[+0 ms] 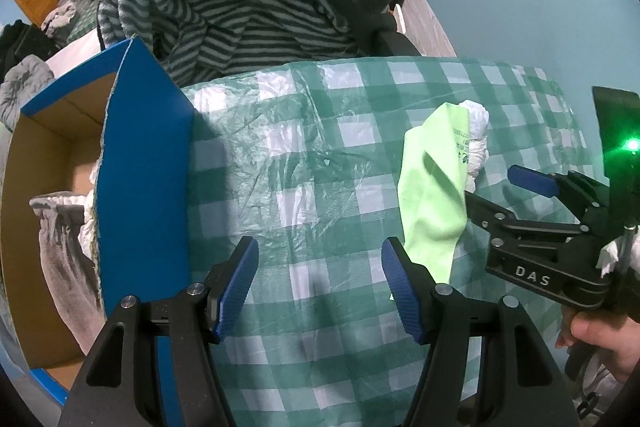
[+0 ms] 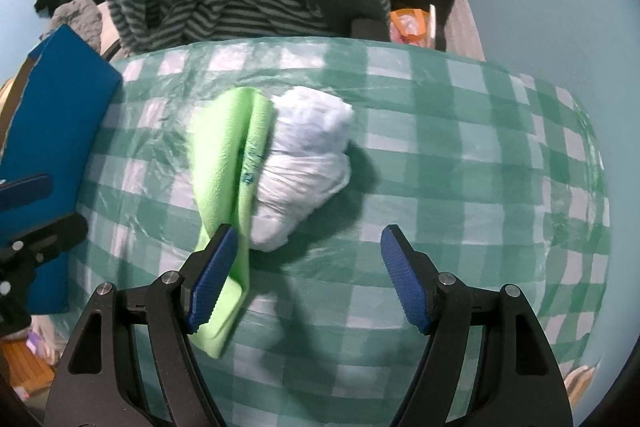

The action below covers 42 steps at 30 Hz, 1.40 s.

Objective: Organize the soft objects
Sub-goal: 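Move the open right tool toward the white sock bundle beside the light-green cloth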

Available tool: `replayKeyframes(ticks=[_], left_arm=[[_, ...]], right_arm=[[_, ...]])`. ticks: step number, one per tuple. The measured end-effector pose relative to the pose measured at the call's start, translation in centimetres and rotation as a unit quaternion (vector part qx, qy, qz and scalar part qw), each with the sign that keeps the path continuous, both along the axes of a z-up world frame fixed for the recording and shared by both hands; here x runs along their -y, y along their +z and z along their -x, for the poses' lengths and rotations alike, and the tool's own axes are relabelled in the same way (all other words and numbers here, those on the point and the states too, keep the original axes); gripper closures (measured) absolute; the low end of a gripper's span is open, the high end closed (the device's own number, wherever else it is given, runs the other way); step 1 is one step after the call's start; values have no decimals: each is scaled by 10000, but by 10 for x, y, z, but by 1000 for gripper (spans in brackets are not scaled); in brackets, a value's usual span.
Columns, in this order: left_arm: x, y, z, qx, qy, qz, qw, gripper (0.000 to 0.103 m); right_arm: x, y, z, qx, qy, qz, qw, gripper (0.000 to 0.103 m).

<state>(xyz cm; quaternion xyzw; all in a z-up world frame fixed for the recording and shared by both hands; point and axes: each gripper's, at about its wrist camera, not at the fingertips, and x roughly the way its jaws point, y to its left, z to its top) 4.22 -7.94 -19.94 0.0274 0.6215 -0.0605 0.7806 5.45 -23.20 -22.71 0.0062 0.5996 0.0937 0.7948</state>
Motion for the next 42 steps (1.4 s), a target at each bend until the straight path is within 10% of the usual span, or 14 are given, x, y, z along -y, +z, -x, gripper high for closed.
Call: replayKeyframes(ticks=[42], left_arm=[[1, -9, -19, -215, 70, -18, 9997, 38]], right_arm=[[-2, -16, -53, -378, -160, -221, 9989, 30]])
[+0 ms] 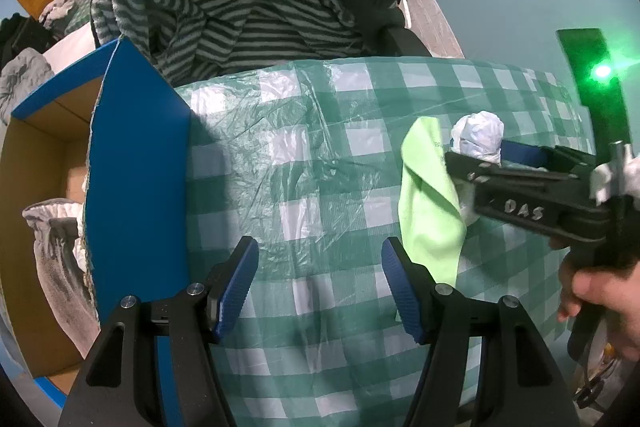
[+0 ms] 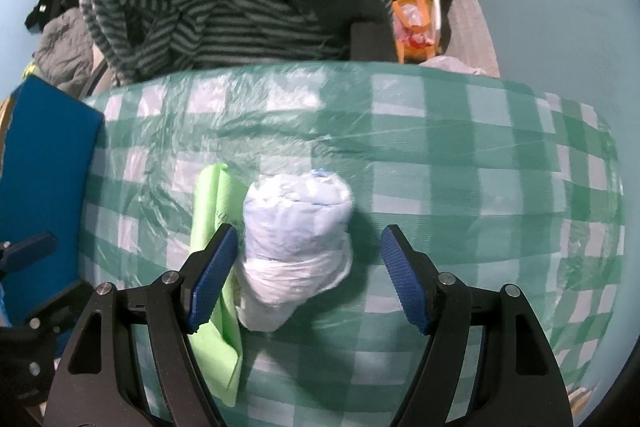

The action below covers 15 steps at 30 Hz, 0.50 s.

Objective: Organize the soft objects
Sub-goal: 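Close the right tool on the white sock bundle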

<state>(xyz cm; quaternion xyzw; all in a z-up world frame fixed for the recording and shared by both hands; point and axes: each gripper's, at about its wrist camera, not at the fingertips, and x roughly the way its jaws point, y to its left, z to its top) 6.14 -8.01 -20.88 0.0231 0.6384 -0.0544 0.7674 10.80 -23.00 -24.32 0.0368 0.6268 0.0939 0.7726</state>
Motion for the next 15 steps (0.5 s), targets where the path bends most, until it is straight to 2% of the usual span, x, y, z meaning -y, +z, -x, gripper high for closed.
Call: replayKeyframes(ticks=[4, 6, 7, 8, 11, 15], left_arm=[[1, -1, -1, -17, -2, -14, 10000, 38], [2, -2, -1, -26, 0, -1, 10000, 37], [4, -2, -1, -35, 3, 3, 10000, 37], [5, -4, -1, -50, 1, 9, 10000, 37], [10, -6, -2, -70, -21, 36, 10000, 37], [20, -9, -3, -111, -60, 114, 9999, 36]], right_arm=[[-4, -5, 2, -127, 103, -61, 9998, 30], [-2, -5, 3, -180, 128, -90, 9997, 38], [0, -6, 4, -224, 142, -128, 9996, 48], [3, -7, 5, -277, 135, -166, 9994, 54], [12, -6, 7, -303, 75, -155, 9994, 60], [27, -4, 8, -297, -41, -77, 9995, 60]])
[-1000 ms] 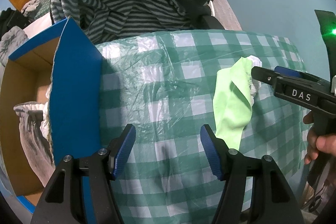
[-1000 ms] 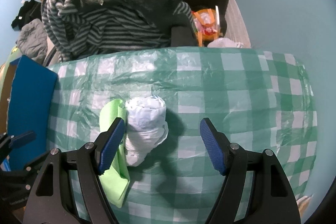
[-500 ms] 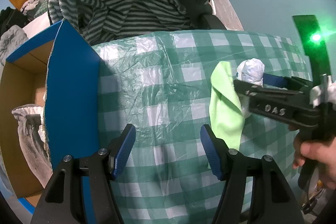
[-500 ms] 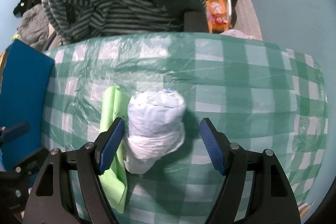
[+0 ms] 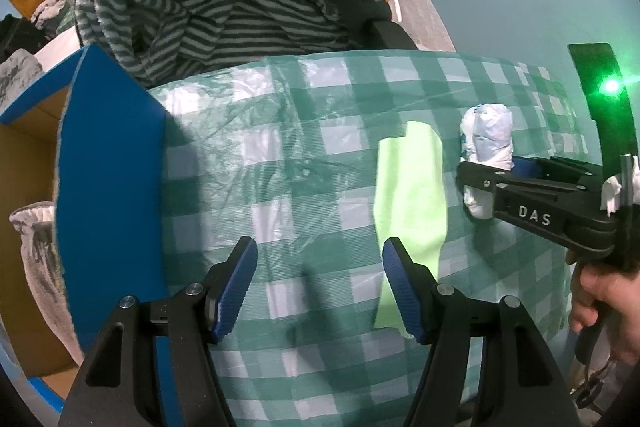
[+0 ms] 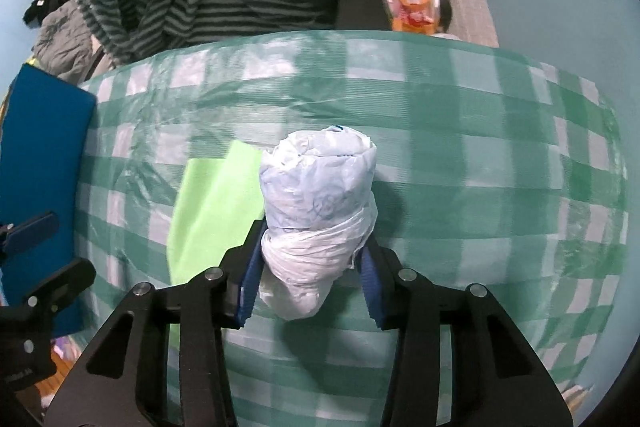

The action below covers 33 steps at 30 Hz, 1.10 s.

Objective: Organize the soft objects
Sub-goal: 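Close the right tool on the white sock bundle, then lower the left tool onto the light-green cloth and close it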

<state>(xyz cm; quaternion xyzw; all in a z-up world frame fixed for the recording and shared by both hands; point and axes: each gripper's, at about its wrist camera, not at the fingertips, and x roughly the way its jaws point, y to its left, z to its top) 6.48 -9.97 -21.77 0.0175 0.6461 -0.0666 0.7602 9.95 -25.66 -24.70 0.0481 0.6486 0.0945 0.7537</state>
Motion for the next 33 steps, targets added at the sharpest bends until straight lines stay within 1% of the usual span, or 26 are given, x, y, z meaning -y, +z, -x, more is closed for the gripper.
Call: replayKeyframes(ticks=[3, 7, 10, 19, 23, 28, 33], left_arm=[[8, -3, -1, -26, 24, 137, 9999, 28], [22, -8, -1, -54, -21, 361, 9993, 27], [34, -15, -2, -126, -44, 440, 9989, 27], [58, -36, -7, -379, -158, 326, 9986, 27], [62, -43, -7, -481, -97, 278, 9984, 27], [63, -50, -9, -534, 8, 159, 9984, 27], [64, -53, -11, -449, -57, -99, 9989, 27]], right_arm=[[13, 1, 4, -17, -95, 39, 9999, 60], [29, 2, 13, -61, -146, 60, 9999, 60], [37, 4, 21, -41, -112, 40, 9999, 60], [51, 3, 35, -39, 9, 144, 9999, 60], [54, 2, 37, -33, 18, 140, 9999, 60], [58, 1, 38, -8, 3, 82, 10000, 59], [61, -1, 36, -25, -42, 185, 9998, 59]])
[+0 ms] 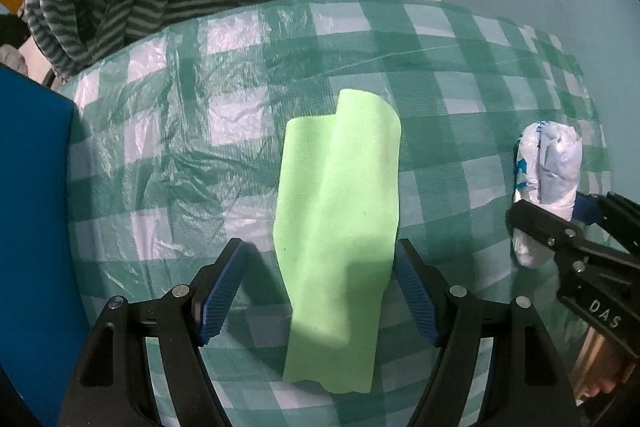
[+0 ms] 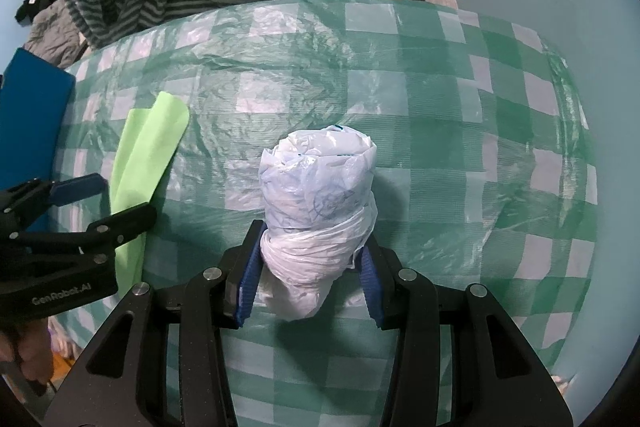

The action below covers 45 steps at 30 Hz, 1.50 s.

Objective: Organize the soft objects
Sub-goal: 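Lower the left tool onto the light-green cloth and close it, then lift the green cloth with the left tool while the right tool carries the sock bundle over the box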

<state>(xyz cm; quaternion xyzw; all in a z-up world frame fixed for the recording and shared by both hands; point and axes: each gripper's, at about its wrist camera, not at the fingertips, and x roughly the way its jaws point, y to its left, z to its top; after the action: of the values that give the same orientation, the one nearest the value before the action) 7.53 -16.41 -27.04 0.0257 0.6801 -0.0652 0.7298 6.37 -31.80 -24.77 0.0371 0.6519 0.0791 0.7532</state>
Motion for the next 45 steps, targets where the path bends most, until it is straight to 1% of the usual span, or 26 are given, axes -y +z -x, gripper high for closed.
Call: replayKeyframes(ticks=[4, 6, 8, 13, 15, 17, 20, 22, 23, 25, 27, 28, 29, 31, 32, 38, 45], left_arm=[[-1, 0, -2, 50, 12, -82, 10000, 27], [-1, 0, -2, 91, 42, -114, 9999, 27], [-1, 0, -2, 123, 63, -128, 9998, 27], [-3, 0, -1, 188, 26, -161, 9997, 27], [-4, 1, -1, 217, 20, -164, 9996, 29], [-7, 2, 0, 246, 38, -159, 9996, 31], [-10, 5, 0, 295, 57, -156, 9994, 40], [-12, 7, 0, 327, 71, -153, 9993, 51], [-13, 8, 0, 332, 76, -153, 9993, 54], [-14, 10, 0, 343, 74, -153, 9993, 73], [-15, 11, 0, 329, 63, -185, 9993, 83], [-16, 11, 1, 331, 53, -209, 9992, 89], [-17, 12, 1, 330, 49, -231, 9992, 91], [-18, 12, 2, 320, 43, -233, 9992, 94], [-18, 13, 3, 330, 36, -243, 9992, 94], [-21, 21, 11, 406, 23, -226, 9989, 96], [-23, 47, 15, 668, -6, -183, 9976, 96]], right_arm=[[5, 2, -4, 63, -122, -104, 9999, 58], [6, 4, -6, 140, -178, -156, 9996, 52], [7, 6, -8, 236, -227, -137, 9994, 43], [11, 10, -16, 346, -340, -164, 9987, 32], [10, 10, -19, 380, -346, -114, 9986, 31], [8, 6, -21, 317, -308, -53, 9990, 31], [6, 0, -23, 212, -279, 1, 9994, 31], [6, -3, -21, 195, -277, -22, 9994, 31], [6, -5, -21, 179, -261, -2, 9995, 31], [3, -6, -19, 235, -182, 77, 9995, 31], [0, -5, -18, 292, -97, 202, 9993, 36], [-1, -5, -18, 328, -69, 252, 9991, 43], [-2, -5, -18, 365, -51, 293, 9989, 51], [0, -3, -17, 411, -22, 276, 9988, 61], [1, -3, -17, 405, -37, 196, 9990, 63], [2, 3, -12, 487, 65, 201, 9986, 64], [-3, 27, -4, 793, 224, 149, 9965, 64]])
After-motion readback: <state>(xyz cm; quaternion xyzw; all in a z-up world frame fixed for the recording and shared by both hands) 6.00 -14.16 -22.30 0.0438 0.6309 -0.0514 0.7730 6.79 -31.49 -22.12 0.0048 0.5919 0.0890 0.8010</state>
